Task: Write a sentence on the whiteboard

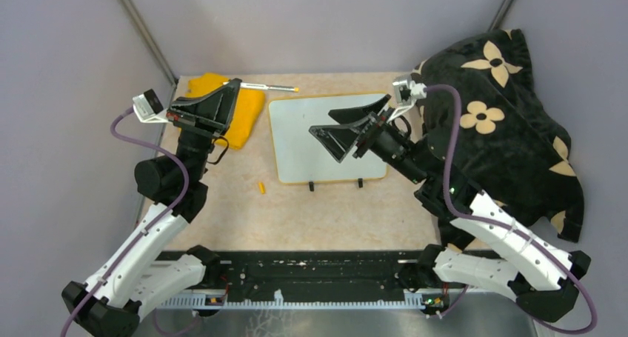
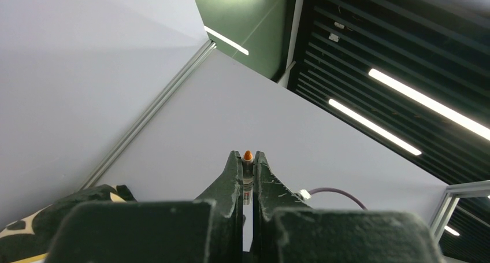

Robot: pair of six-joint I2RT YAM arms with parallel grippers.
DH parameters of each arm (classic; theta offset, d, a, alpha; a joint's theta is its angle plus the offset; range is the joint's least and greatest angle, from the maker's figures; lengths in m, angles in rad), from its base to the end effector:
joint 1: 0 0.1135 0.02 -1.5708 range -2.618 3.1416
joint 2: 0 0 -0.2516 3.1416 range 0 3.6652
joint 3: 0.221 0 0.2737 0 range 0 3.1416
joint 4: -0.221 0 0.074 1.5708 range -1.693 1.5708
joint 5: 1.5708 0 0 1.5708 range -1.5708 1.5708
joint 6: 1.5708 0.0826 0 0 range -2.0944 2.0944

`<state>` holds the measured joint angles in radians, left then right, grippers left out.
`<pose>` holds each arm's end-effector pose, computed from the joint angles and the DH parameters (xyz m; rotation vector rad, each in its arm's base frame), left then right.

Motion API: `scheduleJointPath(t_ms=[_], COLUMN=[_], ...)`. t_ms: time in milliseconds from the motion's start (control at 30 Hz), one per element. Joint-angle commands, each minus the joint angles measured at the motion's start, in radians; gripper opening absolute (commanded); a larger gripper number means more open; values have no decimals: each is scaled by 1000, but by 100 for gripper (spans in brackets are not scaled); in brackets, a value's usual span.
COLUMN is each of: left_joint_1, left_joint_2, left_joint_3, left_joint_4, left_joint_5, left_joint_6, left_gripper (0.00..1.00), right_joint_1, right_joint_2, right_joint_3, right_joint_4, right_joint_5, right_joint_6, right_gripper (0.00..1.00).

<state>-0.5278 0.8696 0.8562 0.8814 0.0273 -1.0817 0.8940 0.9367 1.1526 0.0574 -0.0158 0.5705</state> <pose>0.1947 -0.1161 0.4816 -0.1860 0.7608 -1.5460 0.1679 0.2111 0.4743 -0.2410 1.3860 1.2486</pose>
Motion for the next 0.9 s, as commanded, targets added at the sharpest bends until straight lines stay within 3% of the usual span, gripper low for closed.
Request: scheduleJointPath(t_ms=[0,267,667,867], left_joint_1=[3,4,3,3], left_joint_2=[2,19,31,39], left_joint_3=[10,-17,-79,-86], left_joint_4=[44,90,114,106], left_joint_5=[3,42,65,94], left_joint_6=[-44,-119,-197,-198], left_gripper=[0,0,0,0], right_joint_1=[-13,-33,-35,-35], right_joint_2=[-32,91,192,229], right_joint_3=[-48,-2,-8,20], right_joint_4=[301,478,665,649], right_joint_5=[-221,-308,-206,-198], right_joint_6=[-1,125,189,194], right_gripper=[99,94,85,79])
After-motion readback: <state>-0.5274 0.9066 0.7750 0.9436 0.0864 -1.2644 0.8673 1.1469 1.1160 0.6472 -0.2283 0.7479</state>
